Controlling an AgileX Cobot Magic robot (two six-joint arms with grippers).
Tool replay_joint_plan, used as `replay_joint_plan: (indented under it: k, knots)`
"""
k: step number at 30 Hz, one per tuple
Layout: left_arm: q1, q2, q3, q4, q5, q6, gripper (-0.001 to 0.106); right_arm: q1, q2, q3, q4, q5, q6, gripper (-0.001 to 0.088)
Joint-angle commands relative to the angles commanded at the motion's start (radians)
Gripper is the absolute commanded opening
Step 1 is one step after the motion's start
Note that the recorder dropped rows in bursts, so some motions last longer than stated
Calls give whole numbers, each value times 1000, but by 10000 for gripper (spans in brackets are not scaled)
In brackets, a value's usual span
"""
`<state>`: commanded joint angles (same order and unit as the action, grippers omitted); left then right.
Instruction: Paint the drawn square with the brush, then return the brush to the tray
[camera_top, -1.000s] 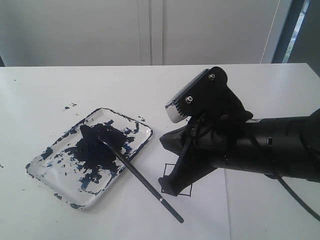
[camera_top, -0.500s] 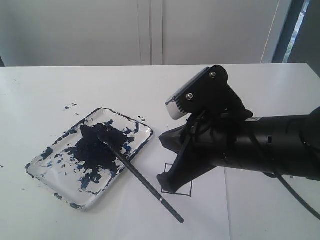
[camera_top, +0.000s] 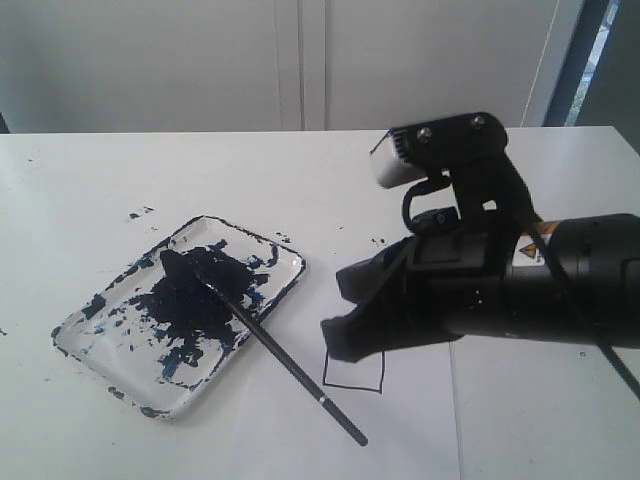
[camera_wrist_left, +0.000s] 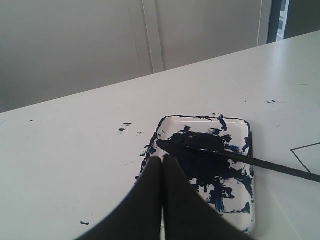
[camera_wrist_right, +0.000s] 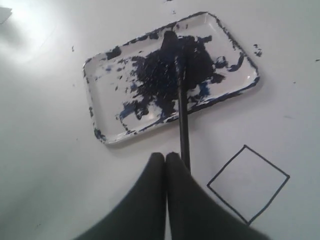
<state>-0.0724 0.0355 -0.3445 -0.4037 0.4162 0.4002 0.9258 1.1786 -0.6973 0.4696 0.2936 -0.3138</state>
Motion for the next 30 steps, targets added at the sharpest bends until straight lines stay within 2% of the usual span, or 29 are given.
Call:
replay_joint_plan:
  k: [5, 11, 17, 19, 27, 30]
  knots:
    - [0, 0, 0, 0, 0, 0, 0, 45, 72, 0, -51, -55, 8, 0]
    - [0, 0, 0, 0, 0, 0, 0, 56, 166, 0, -212, -71, 211, 0]
    - [0, 0, 0, 0, 0, 0, 0, 56, 227, 0, -218, -95, 116, 4]
    - [0, 0, 0, 0, 0, 0, 0, 56, 242, 0, -218, -106, 89, 41]
    - [0, 0, 0, 0, -2, 0, 0, 56, 310, 0, -218, -125, 67, 286]
    - [0, 0, 0, 0, -2, 0, 0, 74, 333, 0, -218, -147, 56, 304]
